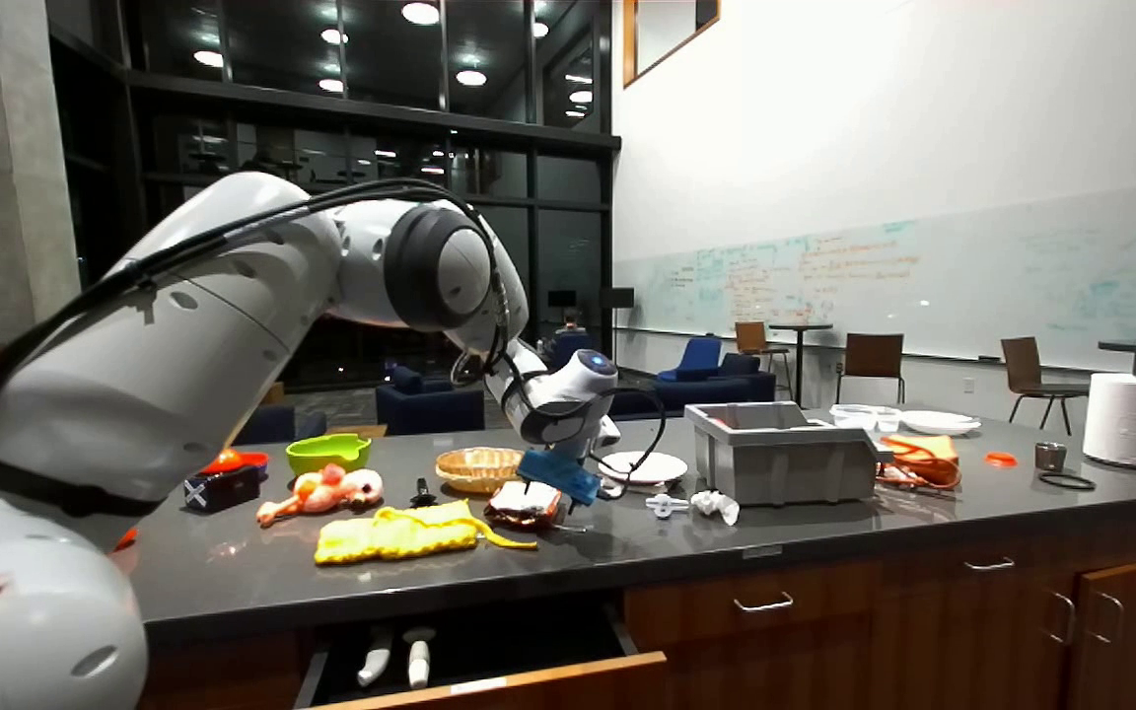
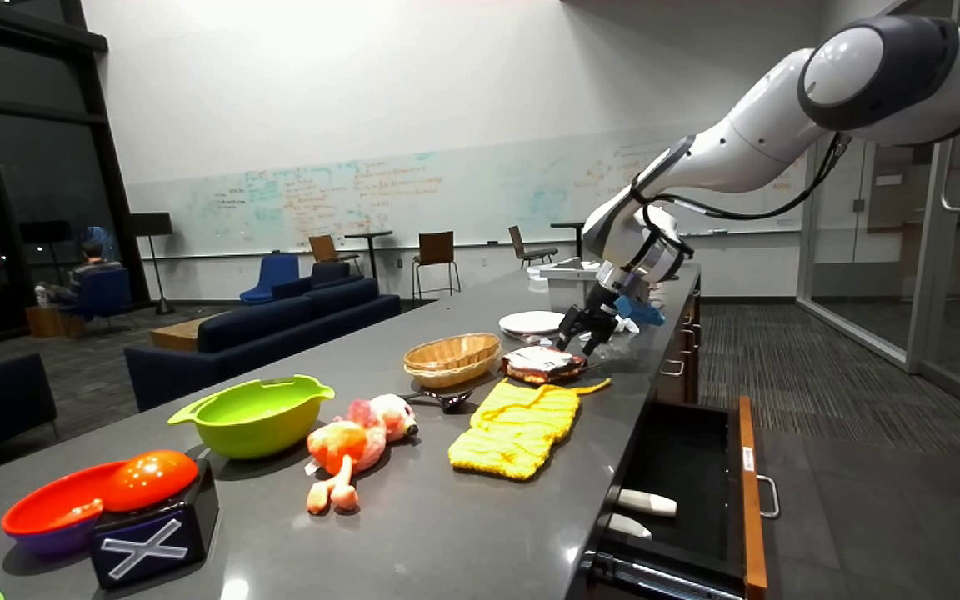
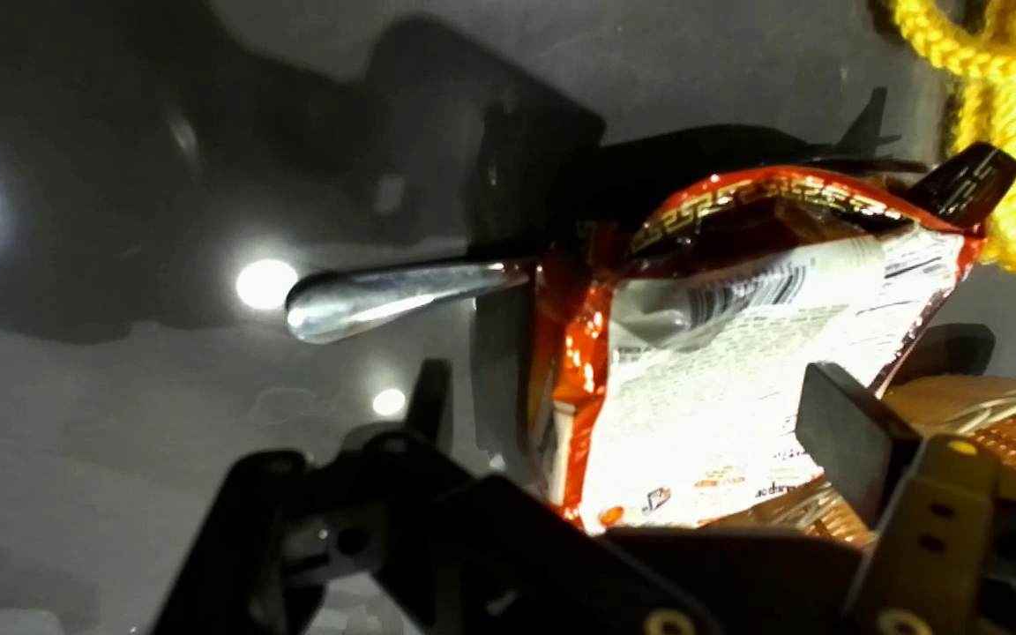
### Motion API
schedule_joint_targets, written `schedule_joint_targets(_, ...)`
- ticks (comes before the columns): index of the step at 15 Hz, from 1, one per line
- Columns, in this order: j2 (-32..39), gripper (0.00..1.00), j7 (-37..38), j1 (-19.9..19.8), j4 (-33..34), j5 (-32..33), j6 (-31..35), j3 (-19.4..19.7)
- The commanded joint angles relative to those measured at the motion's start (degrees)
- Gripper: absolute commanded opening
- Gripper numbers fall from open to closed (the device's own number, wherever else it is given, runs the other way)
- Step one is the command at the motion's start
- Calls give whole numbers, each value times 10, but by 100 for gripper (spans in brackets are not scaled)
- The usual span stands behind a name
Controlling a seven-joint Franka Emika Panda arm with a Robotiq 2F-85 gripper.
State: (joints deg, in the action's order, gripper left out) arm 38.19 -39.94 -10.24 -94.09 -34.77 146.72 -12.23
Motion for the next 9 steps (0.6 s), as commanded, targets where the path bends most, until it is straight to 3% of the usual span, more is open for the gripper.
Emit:
schedule_joint_targets(1,-22,100,13,-18,-29,-2,-16,-17)
schedule_joint_targets(9,-37,100,14,-33,-63,-30,-14,-28)
